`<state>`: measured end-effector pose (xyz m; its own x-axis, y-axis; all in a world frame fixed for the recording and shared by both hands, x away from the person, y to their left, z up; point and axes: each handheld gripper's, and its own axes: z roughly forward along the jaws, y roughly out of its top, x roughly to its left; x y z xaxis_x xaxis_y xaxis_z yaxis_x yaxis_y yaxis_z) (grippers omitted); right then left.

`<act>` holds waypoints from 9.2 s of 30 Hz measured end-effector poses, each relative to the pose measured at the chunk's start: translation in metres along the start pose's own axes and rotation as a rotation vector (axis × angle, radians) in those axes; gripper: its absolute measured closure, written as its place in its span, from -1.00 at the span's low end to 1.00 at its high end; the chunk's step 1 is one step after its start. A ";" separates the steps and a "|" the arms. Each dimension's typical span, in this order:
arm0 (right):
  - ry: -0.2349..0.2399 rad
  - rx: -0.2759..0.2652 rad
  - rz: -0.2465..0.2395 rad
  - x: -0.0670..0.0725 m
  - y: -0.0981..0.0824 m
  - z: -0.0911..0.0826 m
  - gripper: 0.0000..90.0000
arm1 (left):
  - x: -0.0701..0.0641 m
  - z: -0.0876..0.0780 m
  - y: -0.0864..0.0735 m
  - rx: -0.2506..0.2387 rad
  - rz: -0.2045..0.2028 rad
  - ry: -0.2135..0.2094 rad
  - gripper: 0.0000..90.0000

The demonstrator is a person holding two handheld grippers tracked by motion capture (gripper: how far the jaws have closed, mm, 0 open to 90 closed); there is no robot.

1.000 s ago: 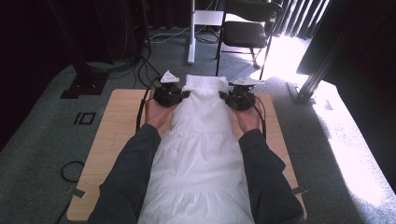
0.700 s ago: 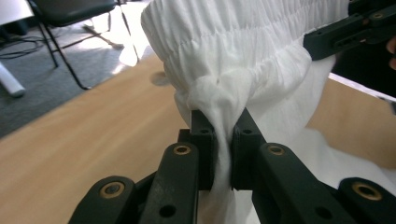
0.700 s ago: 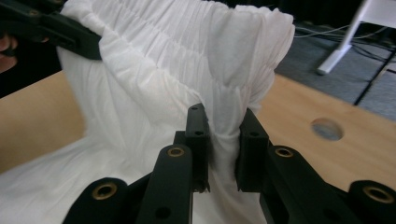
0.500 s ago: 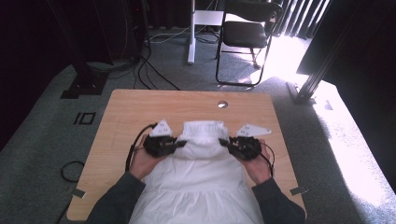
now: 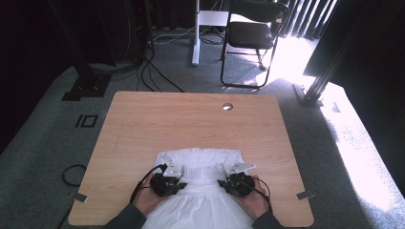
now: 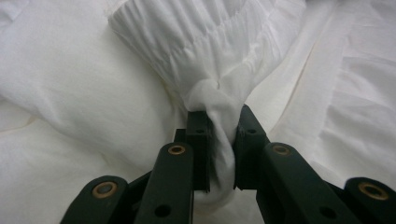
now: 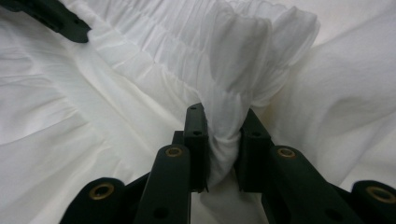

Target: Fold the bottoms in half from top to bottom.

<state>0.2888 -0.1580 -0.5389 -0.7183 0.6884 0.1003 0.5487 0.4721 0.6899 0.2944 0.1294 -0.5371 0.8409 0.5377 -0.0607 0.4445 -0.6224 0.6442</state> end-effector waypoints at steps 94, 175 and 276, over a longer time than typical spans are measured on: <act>-0.110 -0.003 0.071 -0.064 0.061 0.054 0.67 | 0.098 0.041 0.063 0.004 -0.183 0.142 0.83; 0.026 -0.074 0.167 -0.088 0.075 0.038 0.58 | 0.092 0.024 0.047 -0.135 -0.274 0.016 0.87; -0.239 -0.164 0.289 -0.147 0.077 0.008 -0.21 | 0.218 0.023 0.045 -0.083 -0.527 0.351 -0.41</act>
<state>0.4398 -0.2189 -0.5062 -0.4146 0.8974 0.1507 0.6241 0.1599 0.7648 0.5051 0.2058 -0.5387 0.3582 0.9229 -0.1411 0.7339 -0.1850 0.6536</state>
